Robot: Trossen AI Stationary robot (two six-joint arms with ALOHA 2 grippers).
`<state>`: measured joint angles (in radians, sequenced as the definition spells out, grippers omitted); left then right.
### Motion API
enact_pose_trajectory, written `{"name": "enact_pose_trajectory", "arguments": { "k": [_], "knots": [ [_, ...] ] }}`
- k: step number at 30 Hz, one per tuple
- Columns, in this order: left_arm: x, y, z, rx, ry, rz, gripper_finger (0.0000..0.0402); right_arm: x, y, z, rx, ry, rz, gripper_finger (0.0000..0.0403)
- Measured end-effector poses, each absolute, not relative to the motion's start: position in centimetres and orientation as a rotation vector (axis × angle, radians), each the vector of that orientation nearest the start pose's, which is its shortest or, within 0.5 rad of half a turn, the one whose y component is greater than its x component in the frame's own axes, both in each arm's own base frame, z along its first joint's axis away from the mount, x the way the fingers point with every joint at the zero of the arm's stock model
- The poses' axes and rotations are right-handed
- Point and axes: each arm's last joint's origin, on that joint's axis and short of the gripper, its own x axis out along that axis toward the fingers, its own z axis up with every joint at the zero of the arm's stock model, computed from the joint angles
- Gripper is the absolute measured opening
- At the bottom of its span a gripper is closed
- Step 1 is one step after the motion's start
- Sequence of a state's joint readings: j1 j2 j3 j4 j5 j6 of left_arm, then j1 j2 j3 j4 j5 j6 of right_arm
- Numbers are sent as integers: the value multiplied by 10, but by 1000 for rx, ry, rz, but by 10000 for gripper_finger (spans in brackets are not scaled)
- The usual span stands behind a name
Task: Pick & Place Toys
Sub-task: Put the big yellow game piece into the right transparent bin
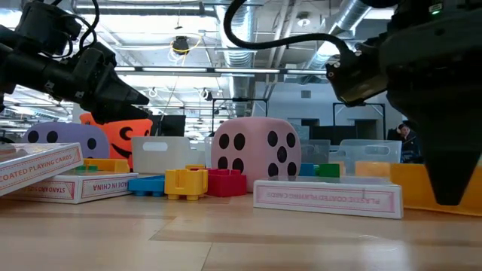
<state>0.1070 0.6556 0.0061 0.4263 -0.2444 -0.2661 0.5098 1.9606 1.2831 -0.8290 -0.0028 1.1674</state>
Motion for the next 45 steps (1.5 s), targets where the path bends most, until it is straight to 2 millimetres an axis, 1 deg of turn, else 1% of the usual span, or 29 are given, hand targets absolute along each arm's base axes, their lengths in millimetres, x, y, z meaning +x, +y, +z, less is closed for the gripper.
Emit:
{"name": "enact_pose_trajectory", "arguments": {
  "k": [9,13,17,22,26,30,33,36,40,42,45],
  "knots": [
    [134,21,143,-247,176,377,301,311,172,144,536,1433,-504,269],
    [134,21,143,-248,176,377,301,311,170,145,501,1396,-535,269],
    [134,21,143,-248,176,373,301,309,167,150,470,1370,-589,269],
    [134,21,143,-251,176,373,301,310,165,168,404,1326,-703,269],
    [134,21,143,-251,176,373,301,311,165,185,337,1245,-795,269],
    [134,21,143,-279,171,376,301,314,163,204,271,1103,-884,270],
    [134,21,143,-281,171,377,301,316,159,217,216,937,-975,270],
    [134,21,142,-294,174,379,301,314,151,226,140,720,-1078,270],
    [133,21,139,-322,205,388,301,309,133,235,69,488,-1201,270],
    [132,21,137,-344,224,395,301,313,121,234,72,449,-1232,270],
    [131,21,133,-374,259,407,301,315,97,235,62,475,-1298,270]
  ]
}}
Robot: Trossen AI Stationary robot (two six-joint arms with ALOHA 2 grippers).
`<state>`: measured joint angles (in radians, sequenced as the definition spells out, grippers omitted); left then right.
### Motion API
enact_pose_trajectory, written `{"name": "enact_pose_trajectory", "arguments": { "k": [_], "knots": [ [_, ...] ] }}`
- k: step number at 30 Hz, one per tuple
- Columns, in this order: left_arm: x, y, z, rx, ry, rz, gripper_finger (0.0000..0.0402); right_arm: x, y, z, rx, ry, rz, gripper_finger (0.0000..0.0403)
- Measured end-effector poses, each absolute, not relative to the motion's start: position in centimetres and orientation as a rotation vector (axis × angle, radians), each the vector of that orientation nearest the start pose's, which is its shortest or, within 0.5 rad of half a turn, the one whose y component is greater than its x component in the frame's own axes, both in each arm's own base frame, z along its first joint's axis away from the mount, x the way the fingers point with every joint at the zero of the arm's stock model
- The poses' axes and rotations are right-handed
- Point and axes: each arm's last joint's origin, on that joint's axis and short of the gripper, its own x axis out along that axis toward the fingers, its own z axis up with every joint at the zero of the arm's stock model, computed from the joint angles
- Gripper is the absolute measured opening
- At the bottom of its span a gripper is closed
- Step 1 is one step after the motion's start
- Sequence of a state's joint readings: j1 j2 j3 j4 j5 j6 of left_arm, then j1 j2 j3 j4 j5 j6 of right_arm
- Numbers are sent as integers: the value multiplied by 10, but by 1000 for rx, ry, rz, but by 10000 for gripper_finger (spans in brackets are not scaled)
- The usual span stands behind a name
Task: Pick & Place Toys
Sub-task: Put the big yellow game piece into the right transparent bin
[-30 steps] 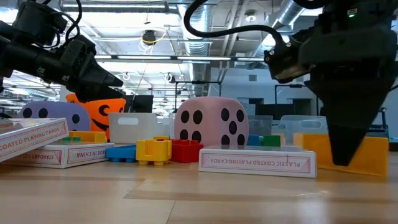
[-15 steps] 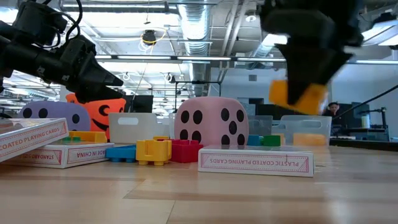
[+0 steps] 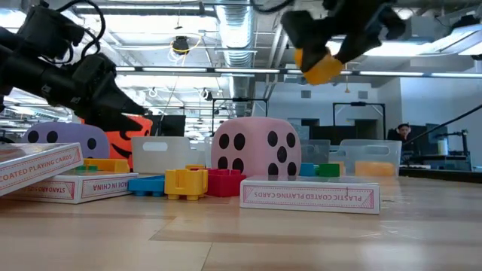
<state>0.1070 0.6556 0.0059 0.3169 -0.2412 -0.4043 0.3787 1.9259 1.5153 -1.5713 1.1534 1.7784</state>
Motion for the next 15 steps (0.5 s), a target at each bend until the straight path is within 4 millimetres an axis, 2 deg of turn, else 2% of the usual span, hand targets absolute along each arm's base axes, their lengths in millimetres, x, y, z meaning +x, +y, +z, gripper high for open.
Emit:
{"name": "enact_pose_trajectory", "arguments": {
  "k": [4,10,15],
  "knots": [
    [130,21,130,-413,285,421,301,320,60,223,34,518,-1411,270],
    [130,21,128,-415,299,427,301,312,1,206,-4,596,-1595,270],
    [131,21,133,-355,260,408,301,299,-34,211,6,622,-1677,270]
  ]
}}
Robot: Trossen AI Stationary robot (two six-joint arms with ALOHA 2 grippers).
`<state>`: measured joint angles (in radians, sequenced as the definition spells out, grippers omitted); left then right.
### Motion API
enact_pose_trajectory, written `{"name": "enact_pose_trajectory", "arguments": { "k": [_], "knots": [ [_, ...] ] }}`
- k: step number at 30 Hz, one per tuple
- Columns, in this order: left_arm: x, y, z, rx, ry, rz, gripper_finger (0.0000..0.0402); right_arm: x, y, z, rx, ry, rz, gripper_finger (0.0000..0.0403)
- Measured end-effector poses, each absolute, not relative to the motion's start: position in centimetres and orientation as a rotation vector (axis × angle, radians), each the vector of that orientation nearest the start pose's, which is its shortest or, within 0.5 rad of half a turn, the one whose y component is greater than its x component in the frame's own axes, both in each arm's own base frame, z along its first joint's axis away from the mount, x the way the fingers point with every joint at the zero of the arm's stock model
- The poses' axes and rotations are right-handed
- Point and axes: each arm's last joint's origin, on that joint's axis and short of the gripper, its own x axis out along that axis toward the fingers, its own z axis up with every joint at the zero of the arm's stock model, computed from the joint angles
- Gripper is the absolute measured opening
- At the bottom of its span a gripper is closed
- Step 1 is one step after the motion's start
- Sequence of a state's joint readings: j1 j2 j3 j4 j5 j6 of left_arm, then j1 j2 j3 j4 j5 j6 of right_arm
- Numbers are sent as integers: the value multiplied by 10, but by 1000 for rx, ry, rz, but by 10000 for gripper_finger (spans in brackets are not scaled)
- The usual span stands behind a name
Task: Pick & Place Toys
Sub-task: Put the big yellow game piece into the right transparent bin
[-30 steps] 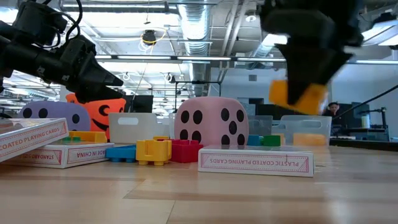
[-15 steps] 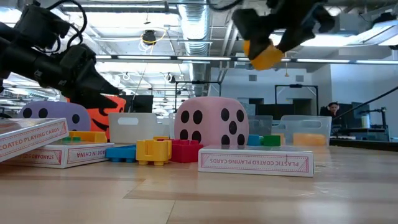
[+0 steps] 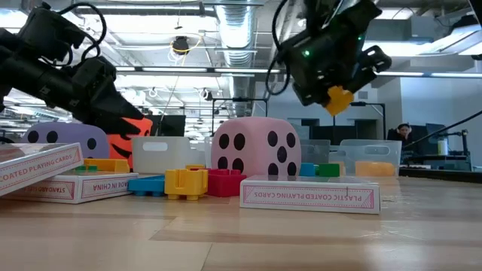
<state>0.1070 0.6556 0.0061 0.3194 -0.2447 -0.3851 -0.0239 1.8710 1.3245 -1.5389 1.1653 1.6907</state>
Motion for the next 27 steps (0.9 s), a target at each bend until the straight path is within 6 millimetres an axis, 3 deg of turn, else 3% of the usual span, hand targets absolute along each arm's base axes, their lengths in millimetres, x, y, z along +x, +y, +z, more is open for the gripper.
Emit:
{"name": "enact_pose_trajectory", "arguments": {
  "k": [7,12,18,22,27],
  "knots": [
    [135,23,149,-241,111,414,301,278,-53,247,16,618,-1548,270],
    [136,24,159,-128,26,428,301,247,-65,257,81,602,-1443,270],
    [135,25,165,-35,-23,482,301,209,-75,235,219,453,-1372,270],
    [134,27,167,-6,-30,548,301,200,-81,215,293,299,-1325,270],
    [133,29,167,-2,-31,617,301,193,-91,194,257,285,-1390,283]
  ]
}}
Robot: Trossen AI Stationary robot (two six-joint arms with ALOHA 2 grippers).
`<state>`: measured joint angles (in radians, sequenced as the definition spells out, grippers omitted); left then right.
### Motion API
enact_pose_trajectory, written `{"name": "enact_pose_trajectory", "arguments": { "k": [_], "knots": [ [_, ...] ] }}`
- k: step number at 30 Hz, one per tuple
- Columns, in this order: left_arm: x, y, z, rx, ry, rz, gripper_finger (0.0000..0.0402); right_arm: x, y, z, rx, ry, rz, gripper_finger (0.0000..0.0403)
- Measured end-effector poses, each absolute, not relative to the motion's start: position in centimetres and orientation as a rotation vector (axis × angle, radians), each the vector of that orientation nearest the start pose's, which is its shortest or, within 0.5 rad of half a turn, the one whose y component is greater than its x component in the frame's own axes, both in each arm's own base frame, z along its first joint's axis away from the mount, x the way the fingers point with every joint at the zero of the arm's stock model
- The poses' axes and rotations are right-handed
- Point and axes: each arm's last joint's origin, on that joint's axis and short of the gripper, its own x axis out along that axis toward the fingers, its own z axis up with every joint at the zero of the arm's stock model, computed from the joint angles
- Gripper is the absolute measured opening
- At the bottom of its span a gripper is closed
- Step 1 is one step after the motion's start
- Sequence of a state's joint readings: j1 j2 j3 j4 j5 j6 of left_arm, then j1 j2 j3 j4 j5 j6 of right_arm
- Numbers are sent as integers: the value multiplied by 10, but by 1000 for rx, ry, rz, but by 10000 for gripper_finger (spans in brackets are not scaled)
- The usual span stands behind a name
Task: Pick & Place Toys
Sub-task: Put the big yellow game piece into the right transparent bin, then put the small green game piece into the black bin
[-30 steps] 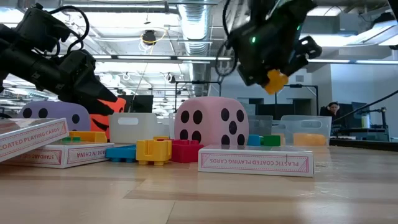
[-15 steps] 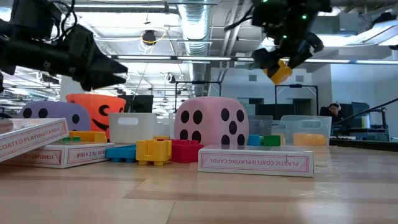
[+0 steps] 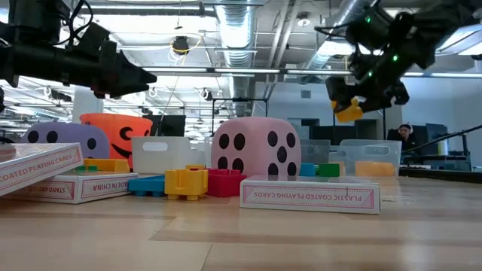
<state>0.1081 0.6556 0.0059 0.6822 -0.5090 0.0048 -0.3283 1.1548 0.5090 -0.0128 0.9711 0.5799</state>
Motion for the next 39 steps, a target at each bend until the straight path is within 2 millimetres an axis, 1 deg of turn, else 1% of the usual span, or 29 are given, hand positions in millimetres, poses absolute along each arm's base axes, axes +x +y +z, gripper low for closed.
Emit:
{"name": "enact_pose_trajectory", "arguments": {
  "k": [2,6,9,12,14,17,23,26,30,34,39],
  "knots": [
    [133,29,167,-4,-31,618,301,191,-96,190,265,292,-1416,302],
    [133,29,167,-11,-33,620,301,190,-101,189,283,305,-1416,358],
    [133,29,167,-15,-35,623,301,190,-102,190,279,304,-1414,390],
    [132,29,167,-15,-32,639,301,192,-97,191,275,297,-1387,387],
    [132,29,166,-14,-28,640,301,196,-89,193,270,296,-1339,379],
    [132,29,166,-15,-28,640,301,203,-70,194,268,296,-1236,370],
    [132,29,168,-20,-44,639,301,220,-21,201,285,212,-999,368],
    [132,29,168,-21,-51,639,301,222,4,204,281,169,-922,368],
    [132,29,169,-22,-52,639,301,218,36,206,311,121,-850,368],
    [132,29,168,-21,-51,639,301,209,66,207,348,95,-752,368],
    [132,29,168,-21,-51,638,301,194,94,209,386,0,-743,368]
  ]
}}
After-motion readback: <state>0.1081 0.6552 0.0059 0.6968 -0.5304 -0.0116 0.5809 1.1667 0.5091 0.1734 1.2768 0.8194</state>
